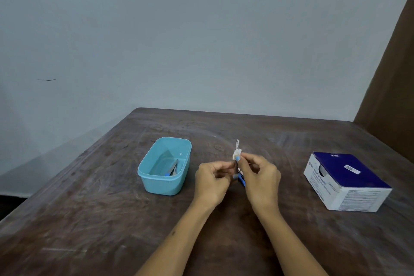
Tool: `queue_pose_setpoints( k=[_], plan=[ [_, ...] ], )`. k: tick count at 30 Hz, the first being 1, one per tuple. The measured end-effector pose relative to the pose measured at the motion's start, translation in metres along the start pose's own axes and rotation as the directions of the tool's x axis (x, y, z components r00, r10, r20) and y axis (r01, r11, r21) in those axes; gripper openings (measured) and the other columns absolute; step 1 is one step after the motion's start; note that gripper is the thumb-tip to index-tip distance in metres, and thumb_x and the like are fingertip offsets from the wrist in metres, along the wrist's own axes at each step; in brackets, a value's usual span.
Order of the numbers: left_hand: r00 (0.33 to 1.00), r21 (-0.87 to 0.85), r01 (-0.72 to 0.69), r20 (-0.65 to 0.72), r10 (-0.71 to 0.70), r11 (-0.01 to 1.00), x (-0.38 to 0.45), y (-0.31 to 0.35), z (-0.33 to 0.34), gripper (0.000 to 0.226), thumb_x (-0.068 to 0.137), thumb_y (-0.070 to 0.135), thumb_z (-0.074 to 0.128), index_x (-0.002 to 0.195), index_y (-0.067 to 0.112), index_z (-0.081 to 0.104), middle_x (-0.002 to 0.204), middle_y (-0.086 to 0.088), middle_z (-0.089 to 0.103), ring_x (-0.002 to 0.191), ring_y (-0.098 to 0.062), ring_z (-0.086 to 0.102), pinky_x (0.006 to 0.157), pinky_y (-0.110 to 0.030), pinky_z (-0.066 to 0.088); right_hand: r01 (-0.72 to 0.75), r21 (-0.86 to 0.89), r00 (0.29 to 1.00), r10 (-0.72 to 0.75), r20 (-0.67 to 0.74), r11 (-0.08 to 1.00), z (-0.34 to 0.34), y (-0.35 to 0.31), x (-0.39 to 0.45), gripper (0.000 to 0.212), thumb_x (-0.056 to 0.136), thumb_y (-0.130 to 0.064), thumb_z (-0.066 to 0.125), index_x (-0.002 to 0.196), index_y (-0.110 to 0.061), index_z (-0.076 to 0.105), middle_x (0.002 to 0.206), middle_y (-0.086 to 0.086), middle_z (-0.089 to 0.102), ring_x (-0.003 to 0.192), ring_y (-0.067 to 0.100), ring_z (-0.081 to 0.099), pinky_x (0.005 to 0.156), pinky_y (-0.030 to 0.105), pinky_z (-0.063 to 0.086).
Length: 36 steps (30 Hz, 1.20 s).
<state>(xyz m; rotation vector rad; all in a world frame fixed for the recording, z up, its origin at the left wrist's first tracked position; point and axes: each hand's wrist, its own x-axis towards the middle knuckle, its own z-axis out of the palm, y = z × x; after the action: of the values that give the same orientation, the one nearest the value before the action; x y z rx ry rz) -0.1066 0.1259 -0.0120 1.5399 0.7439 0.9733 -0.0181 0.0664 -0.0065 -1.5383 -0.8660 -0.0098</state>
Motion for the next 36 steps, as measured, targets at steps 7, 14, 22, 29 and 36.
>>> queue_pose_setpoints(
  k=[7, 14, 22, 29, 36],
  plan=[
    [0.999, 0.074, -0.032, -0.039, 0.035, 0.997, 0.003, 0.002, -0.004, 0.030, 0.077, -0.009, 0.066, 0.099, 0.009, 0.072, 0.084, -0.007, 0.073, 0.082, -0.017, 0.071, 0.079, -0.036, 0.058, -0.108, 0.093, 0.988, 0.096, 0.125, 0.990, 0.000, -0.005, -0.002, 0.009, 0.083, -0.018, 0.068, 0.079, -0.024, 0.073, 0.064, -0.011, 0.070, 0.064, -0.001, 0.067, 0.063, 0.017, 0.052],
    [0.995, 0.017, -0.020, 0.093, 0.018, 1.000, -0.002, 0.007, -0.003, 0.030, 0.077, -0.013, 0.064, 0.096, 0.010, 0.072, 0.076, 0.003, 0.072, 0.077, -0.010, 0.070, 0.073, -0.027, 0.058, -0.175, 0.285, 0.985, 0.167, 0.052, 0.942, -0.003, -0.010, 0.004, 0.006, 0.085, -0.016, 0.066, 0.083, -0.018, 0.071, 0.066, -0.005, 0.068, 0.059, 0.000, 0.062, 0.053, 0.014, 0.048],
    [0.989, 0.129, -0.033, 0.146, 0.014, 0.991, -0.007, 0.012, -0.001, 0.027, 0.078, -0.011, 0.065, 0.100, 0.004, 0.070, 0.076, 0.006, 0.067, 0.071, 0.004, 0.066, 0.066, -0.014, 0.054, -0.170, 0.347, 0.978, 0.201, -0.055, 0.922, -0.004, -0.007, 0.013, 0.006, 0.086, -0.019, 0.066, 0.090, -0.021, 0.070, 0.081, -0.005, 0.071, 0.074, 0.003, 0.064, 0.069, 0.023, 0.050],
    [1.000, 0.129, -0.010, 0.000, 0.010, 0.992, -0.007, 0.013, 0.000, 0.026, 0.075, -0.008, 0.069, 0.095, 0.007, 0.072, 0.071, 0.006, 0.066, 0.068, -0.007, 0.064, 0.073, -0.029, 0.059, -0.169, 0.180, 0.886, 0.230, -0.404, 0.969, -0.012, 0.014, 0.016, 0.019, 0.088, -0.022, 0.063, 0.101, -0.011, 0.071, 0.088, 0.003, 0.070, 0.079, 0.012, 0.063, 0.077, 0.030, 0.051],
    [0.953, 0.174, -0.039, -0.289, 0.089, 0.984, -0.004, 0.063, -0.040, 0.028, 0.070, -0.003, 0.074, 0.079, 0.024, 0.069, 0.066, 0.008, 0.070, 0.063, -0.007, 0.067, 0.068, -0.027, 0.057, -0.215, 0.115, 0.877, 0.244, -0.413, 0.970, -0.014, 0.019, 0.017, 0.021, 0.090, -0.021, 0.061, 0.102, -0.007, 0.070, 0.085, 0.003, 0.066, 0.078, 0.013, 0.059, 0.075, 0.027, 0.045]
  ],
)
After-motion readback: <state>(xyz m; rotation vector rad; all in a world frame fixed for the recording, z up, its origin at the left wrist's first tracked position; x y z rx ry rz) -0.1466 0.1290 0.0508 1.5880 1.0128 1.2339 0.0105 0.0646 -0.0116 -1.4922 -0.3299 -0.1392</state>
